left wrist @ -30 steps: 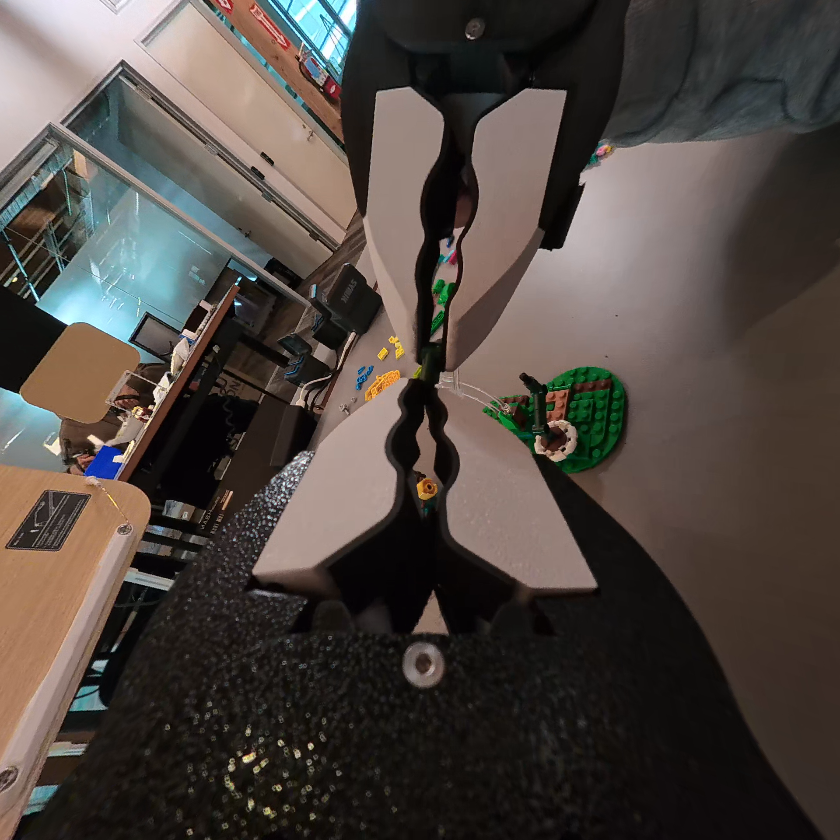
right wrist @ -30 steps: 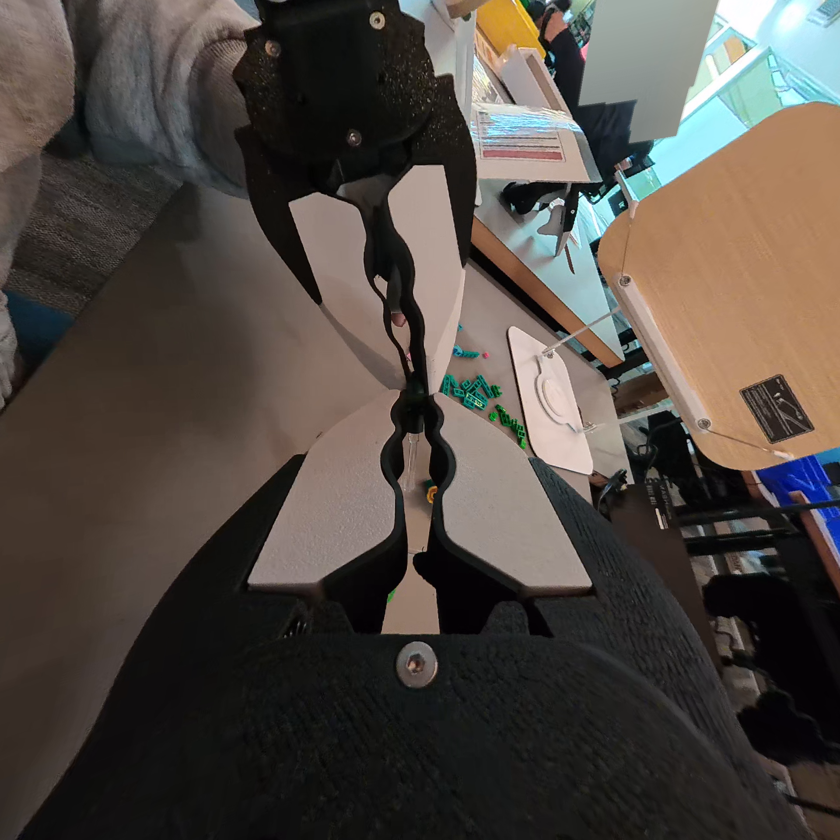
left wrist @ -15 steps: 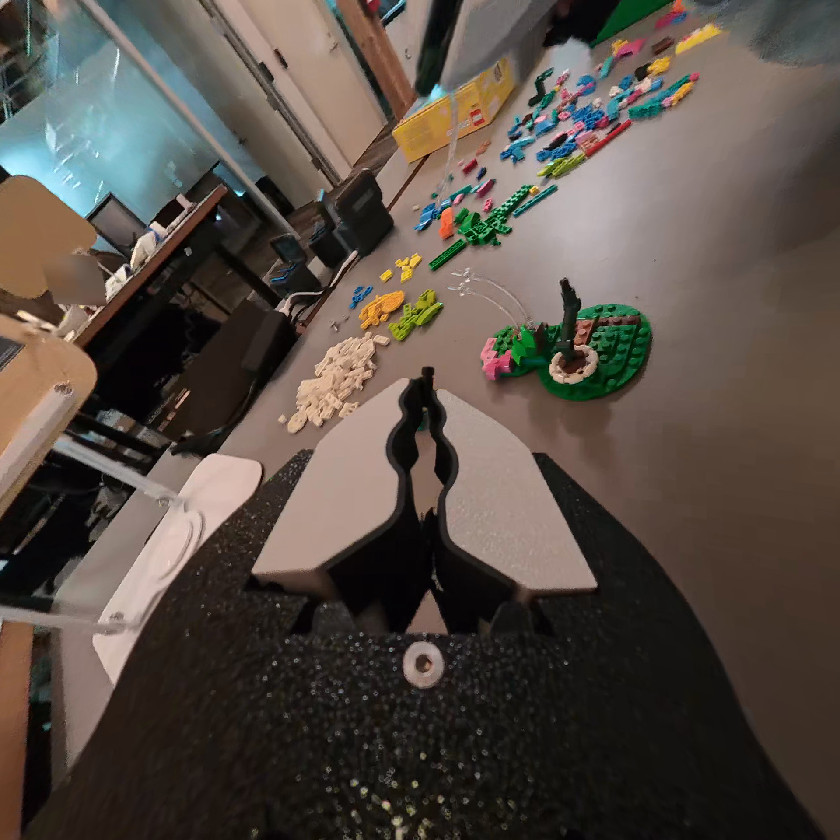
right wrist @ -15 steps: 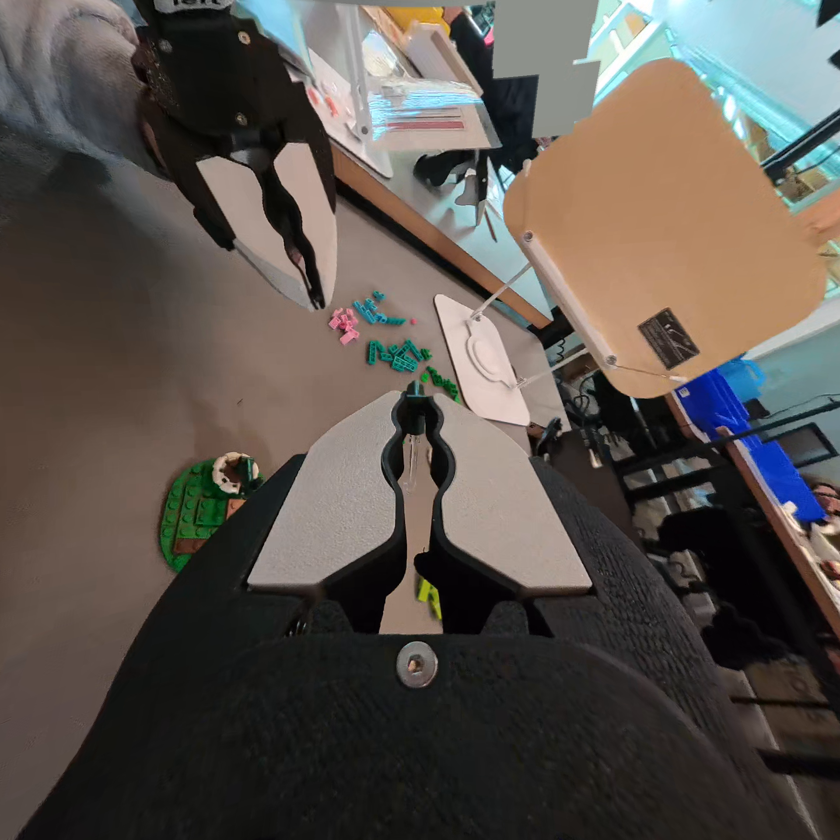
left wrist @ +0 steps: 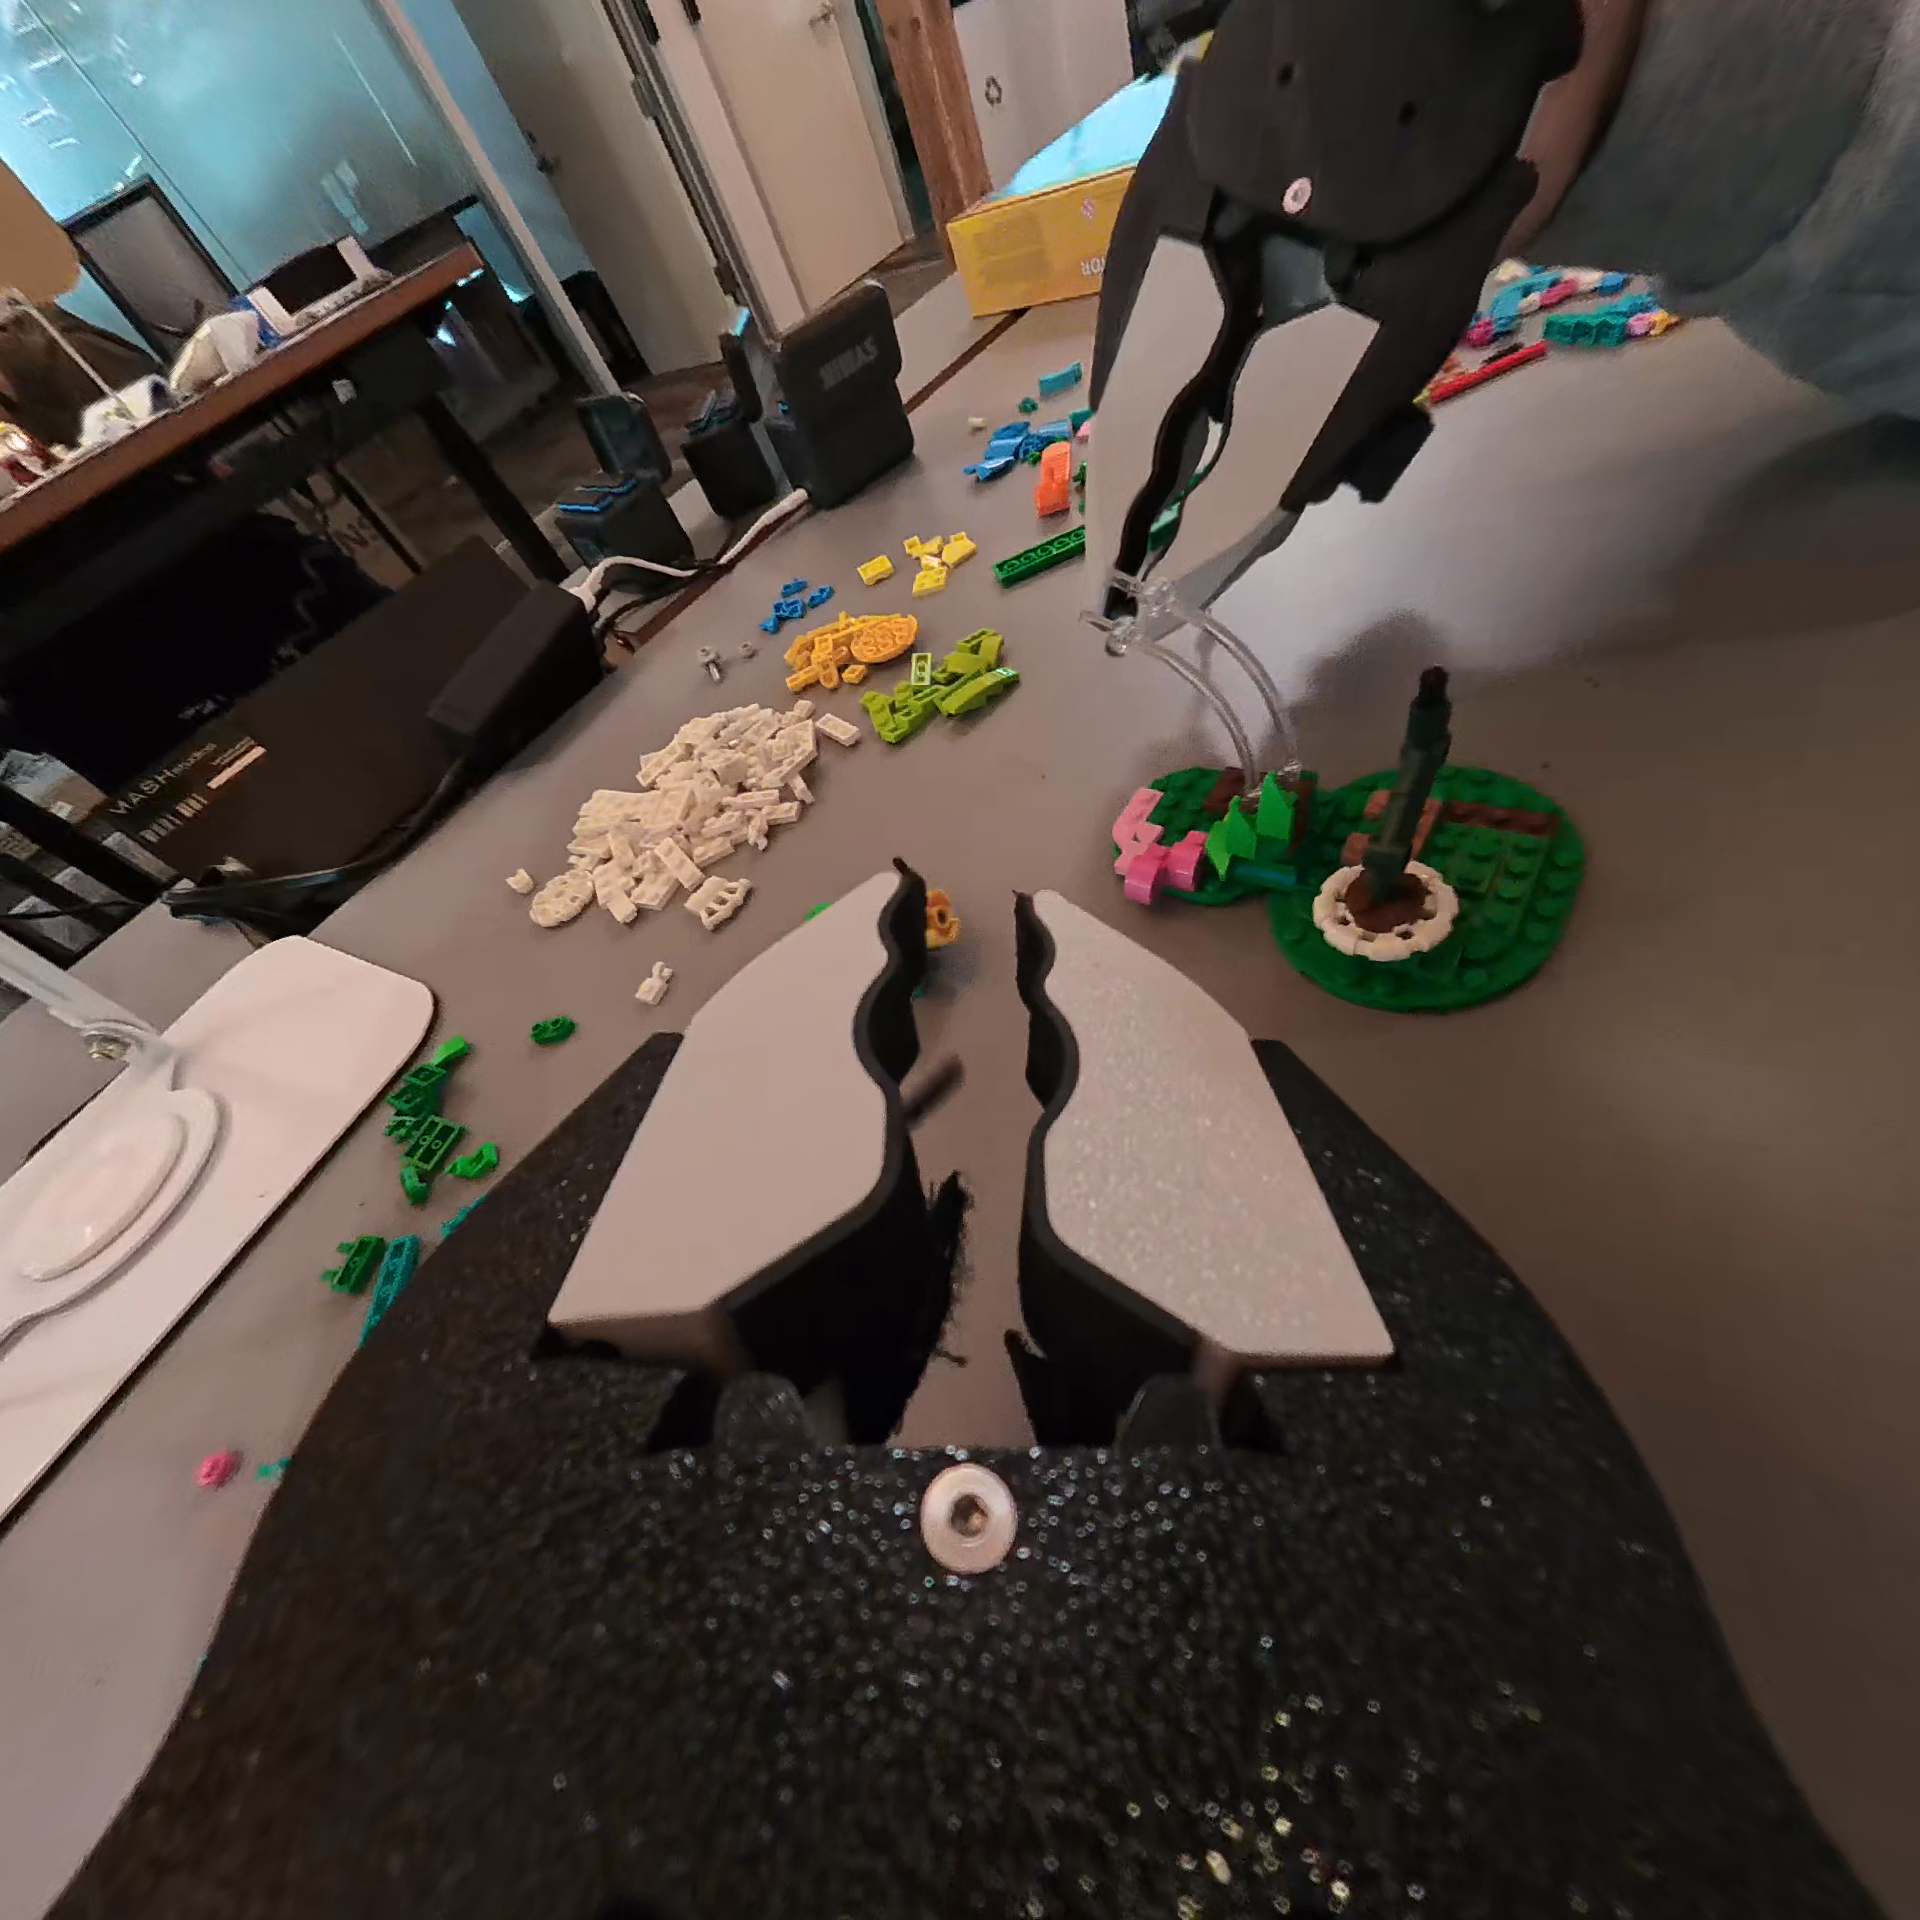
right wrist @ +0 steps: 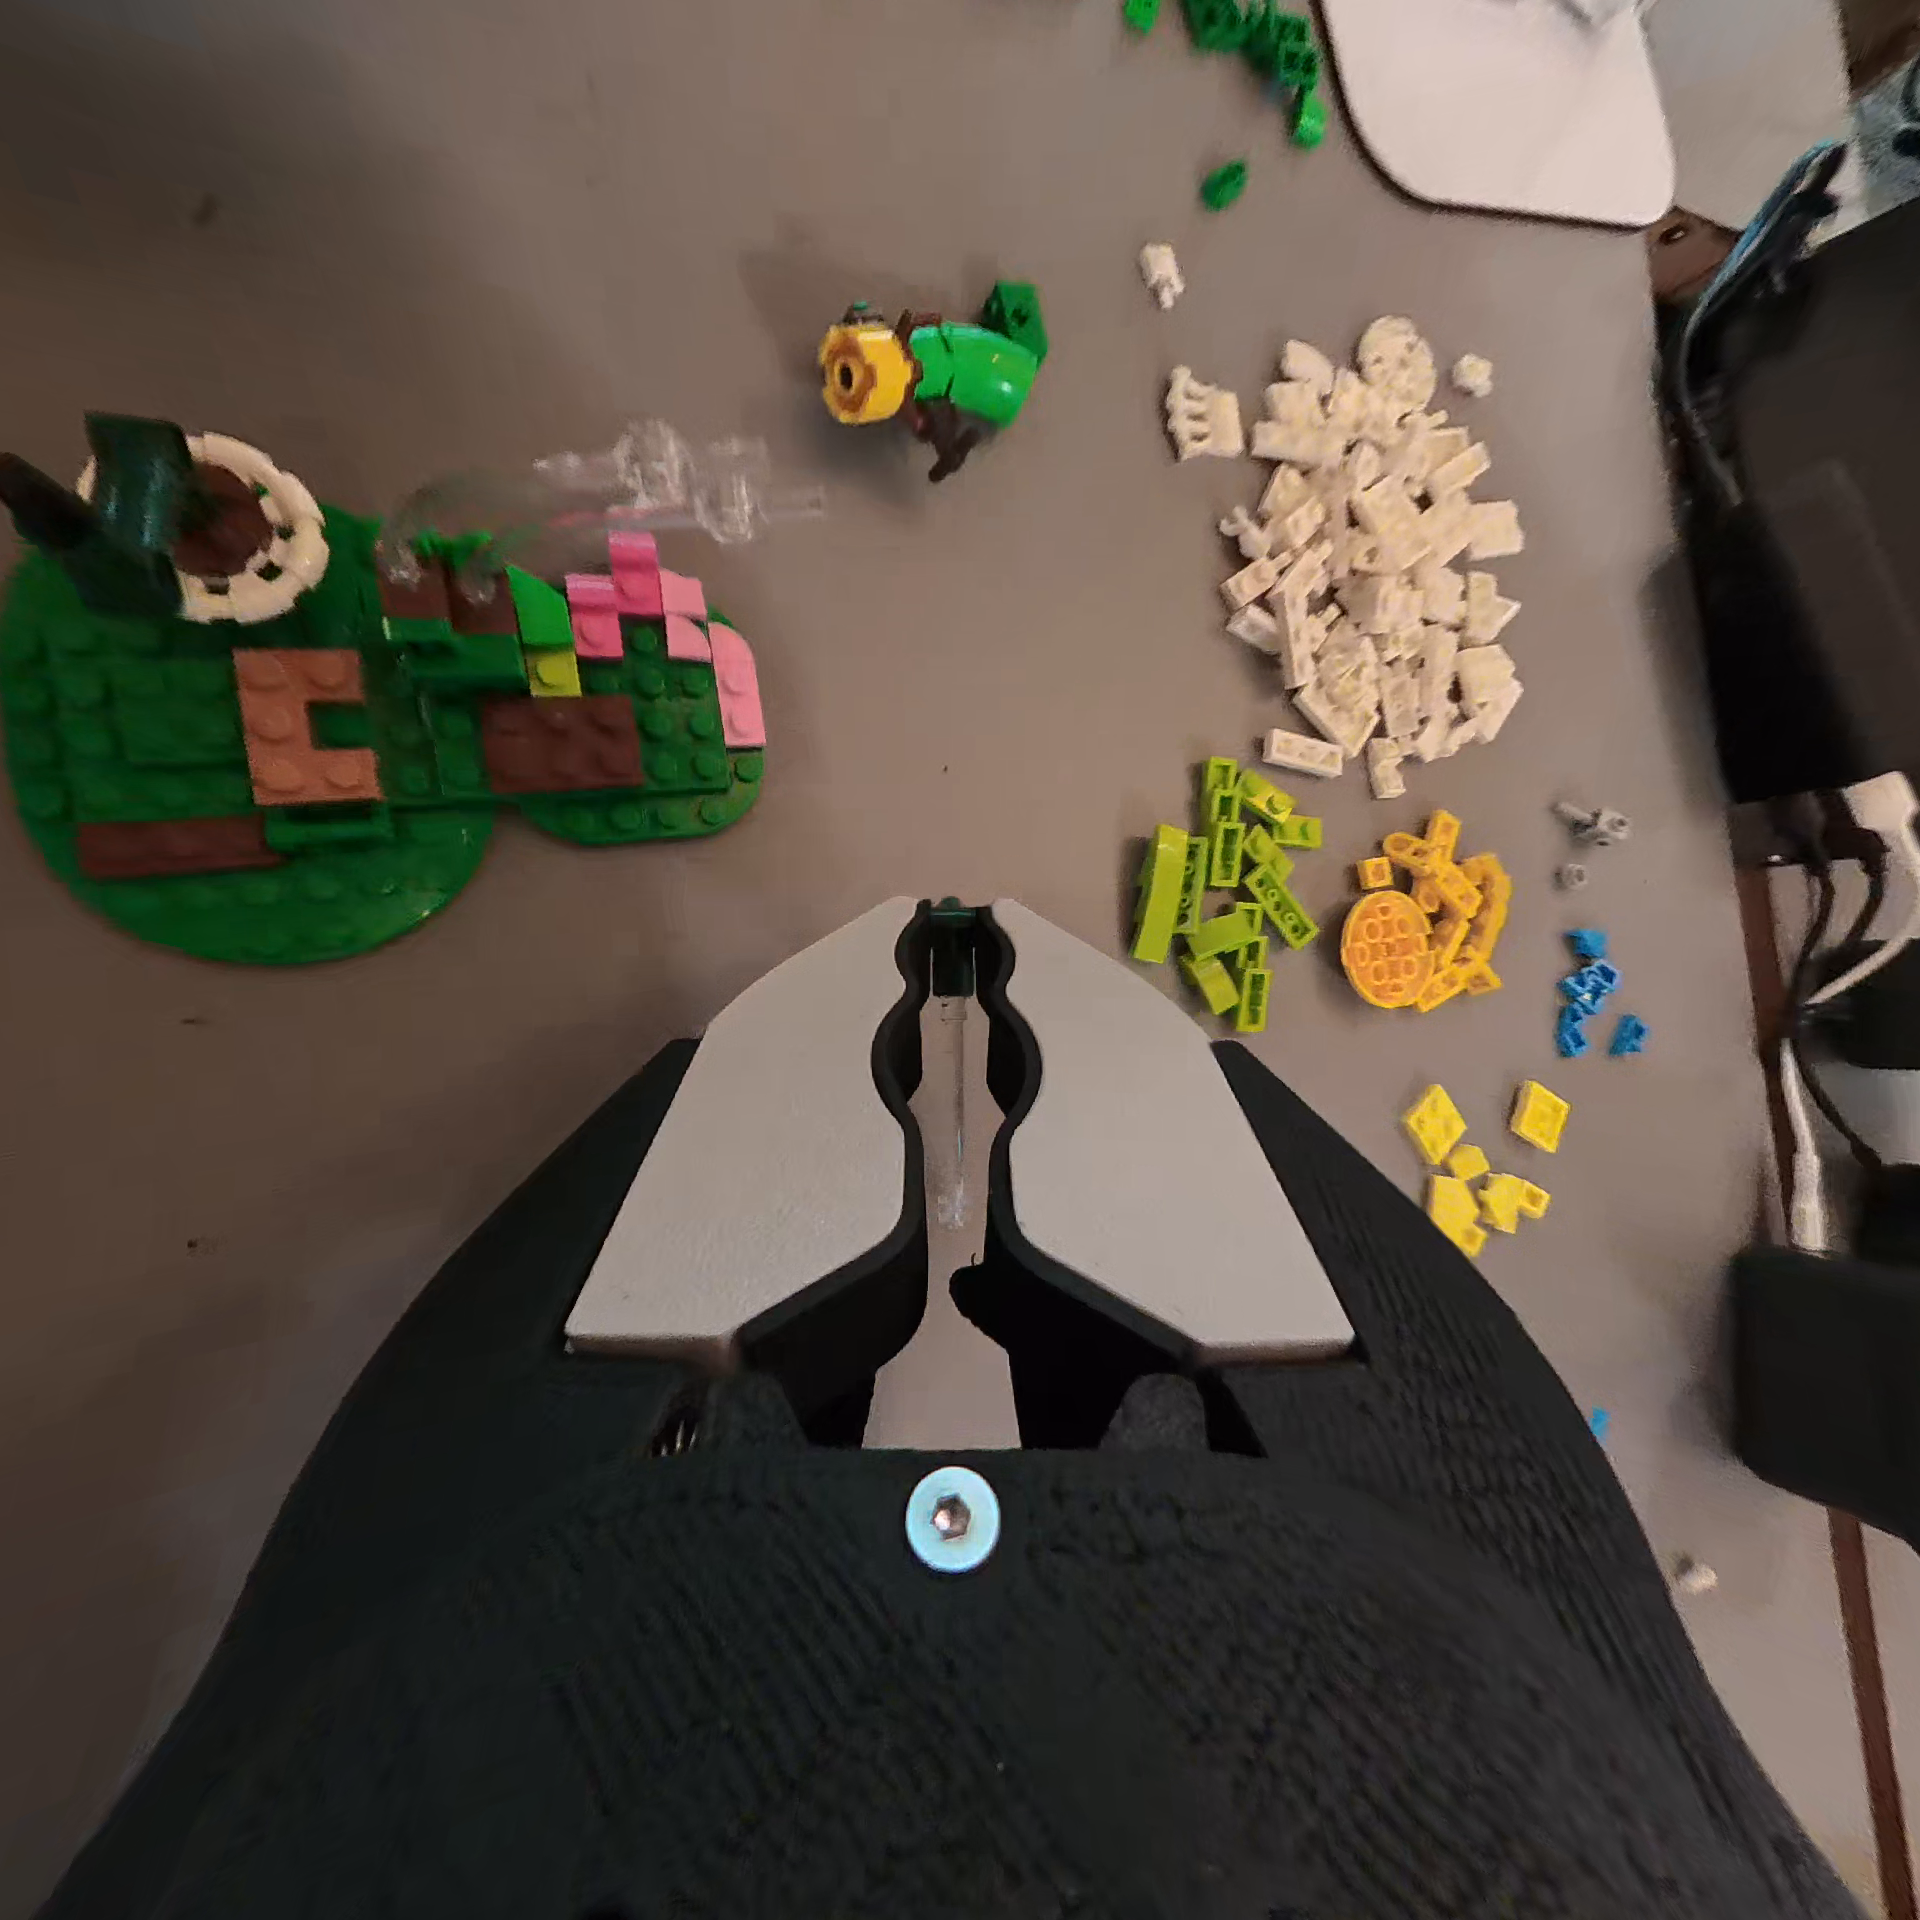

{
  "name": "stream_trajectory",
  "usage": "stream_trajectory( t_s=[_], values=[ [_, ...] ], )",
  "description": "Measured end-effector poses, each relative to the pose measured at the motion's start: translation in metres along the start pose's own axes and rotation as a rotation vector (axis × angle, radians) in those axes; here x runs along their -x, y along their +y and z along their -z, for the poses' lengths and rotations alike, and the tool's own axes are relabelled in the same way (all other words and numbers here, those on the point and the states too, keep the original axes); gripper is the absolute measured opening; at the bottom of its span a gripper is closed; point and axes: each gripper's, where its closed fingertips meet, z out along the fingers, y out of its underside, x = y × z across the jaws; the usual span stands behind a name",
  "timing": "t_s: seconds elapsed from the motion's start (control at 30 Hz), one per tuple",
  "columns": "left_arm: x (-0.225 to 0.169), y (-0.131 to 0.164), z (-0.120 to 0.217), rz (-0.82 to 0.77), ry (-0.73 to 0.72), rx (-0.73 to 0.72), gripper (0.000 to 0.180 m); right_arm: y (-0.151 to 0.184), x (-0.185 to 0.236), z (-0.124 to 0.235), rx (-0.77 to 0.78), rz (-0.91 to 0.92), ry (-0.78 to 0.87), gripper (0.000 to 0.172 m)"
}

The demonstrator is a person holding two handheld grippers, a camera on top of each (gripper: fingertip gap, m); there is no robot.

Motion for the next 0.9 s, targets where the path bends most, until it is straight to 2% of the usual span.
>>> stream_trajectory(
  t_s=[0.13,0.2,0.33,0.4,0.5,0.57,0.63,0.7,0.9],
  values=[
    [-0.004,0.003,-0.004,0.007,0.003,0.014,0.019,0.005,0.008,-0.005,0.023,0.004,-0.042,0.007],
    [-0.003,0.006,-0.006,0.005,-0.011,0.014,0.024,0.005,0.009,-0.004,0.013,0.004,-0.043,0.018],
    [-0.002,-0.006,-0.004,-0.013,-0.043,-0.060,0.059,-0.007,0.014,0.007,-0.108,-0.017,-0.058,0.019],
    [0.002,-0.016,0.000,-0.116,-0.122,-0.093,0.073,-0.007,0.012,0.012,-0.137,-0.012,-0.034,0.024],
    [0.006,-0.040,0.013,-0.400,-0.299,-0.131,0.080,-0.011,0.005,0.028,-0.198,-0.008,0.029,0.033],
    [0.006,-0.061,0.024,-0.605,-0.427,-0.161,0.066,-0.025,0.001,0.045,-0.299,-0.004,0.082,0.032],
    [0.001,-0.082,0.034,-0.800,-0.551,-0.216,0.033,-0.042,0.001,0.065,-0.397,0.024,0.127,0.031],
    [-0.008,-0.096,0.037,-0.937,-0.603,-0.239,0.007,-0.058,0.003,0.083,-0.463,0.070,0.170,0.028],
    [-0.018,-0.113,0.029,-1.156,-0.656,-0.198,0.002,-0.087,0.024,0.109,-0.501,0.206,0.184,0.026]
  ],
)
